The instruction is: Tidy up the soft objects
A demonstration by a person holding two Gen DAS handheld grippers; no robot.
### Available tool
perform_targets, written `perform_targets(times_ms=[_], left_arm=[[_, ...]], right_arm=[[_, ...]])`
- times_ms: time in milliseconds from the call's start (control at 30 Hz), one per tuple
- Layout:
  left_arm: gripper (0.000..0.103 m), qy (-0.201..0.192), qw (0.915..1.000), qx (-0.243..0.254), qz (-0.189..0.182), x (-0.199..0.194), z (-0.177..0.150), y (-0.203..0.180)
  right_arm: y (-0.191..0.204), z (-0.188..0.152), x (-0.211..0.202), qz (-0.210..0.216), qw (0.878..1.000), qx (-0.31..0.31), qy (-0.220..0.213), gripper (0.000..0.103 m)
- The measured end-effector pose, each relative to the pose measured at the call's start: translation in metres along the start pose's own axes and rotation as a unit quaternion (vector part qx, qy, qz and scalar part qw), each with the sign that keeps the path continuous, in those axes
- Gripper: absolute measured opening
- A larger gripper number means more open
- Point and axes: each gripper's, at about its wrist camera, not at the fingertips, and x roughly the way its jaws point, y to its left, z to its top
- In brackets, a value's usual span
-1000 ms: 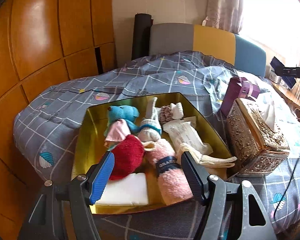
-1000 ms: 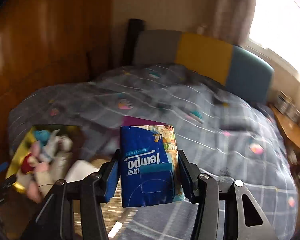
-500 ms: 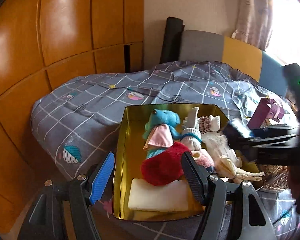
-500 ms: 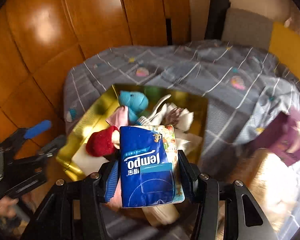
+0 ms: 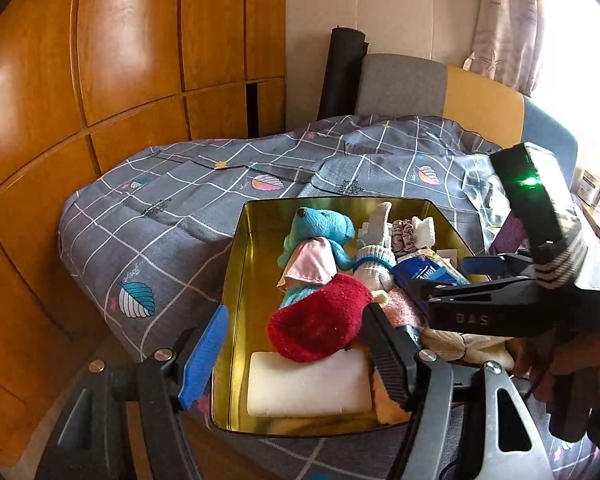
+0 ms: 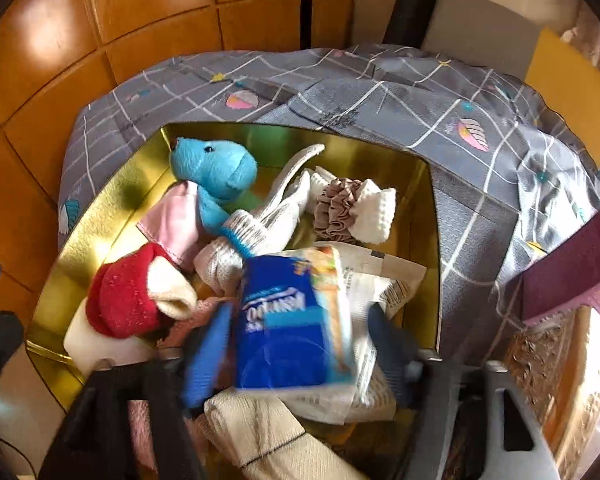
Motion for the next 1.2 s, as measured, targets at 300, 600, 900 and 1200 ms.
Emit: perform_targets(times_ms=[300, 600, 900, 1200], left_arm=[[0.07, -0.015, 0.9999, -0.006, 0.005, -0.011, 0.002, -0.004], [0.07, -0.035, 0.9994, -0.003, 0.003, -0.026, 0.003, -0.019], [0.07, -0.047, 0.9986, 0.022, -0.009, -0.041, 0.004, -0.05], [0.071, -0.054, 0.9976, 0.043, -0.002, -0.048, 0.001, -0.07]], right_arm=[[-0.002, -0.016, -0.044, -0.039, 0.997, 0.013, -0.065, 0.083], [-0.014, -0.049, -0.105, -0.101, 0.981, 0.057, -0.158, 0.092], [-0.03, -0.082, -0.136, -0.132, 0.966, 0.099, -0.2, 0.094], [-0.04, -0.095, -0.143, -0.141, 0.961, 0.117, -0.209, 0.094]])
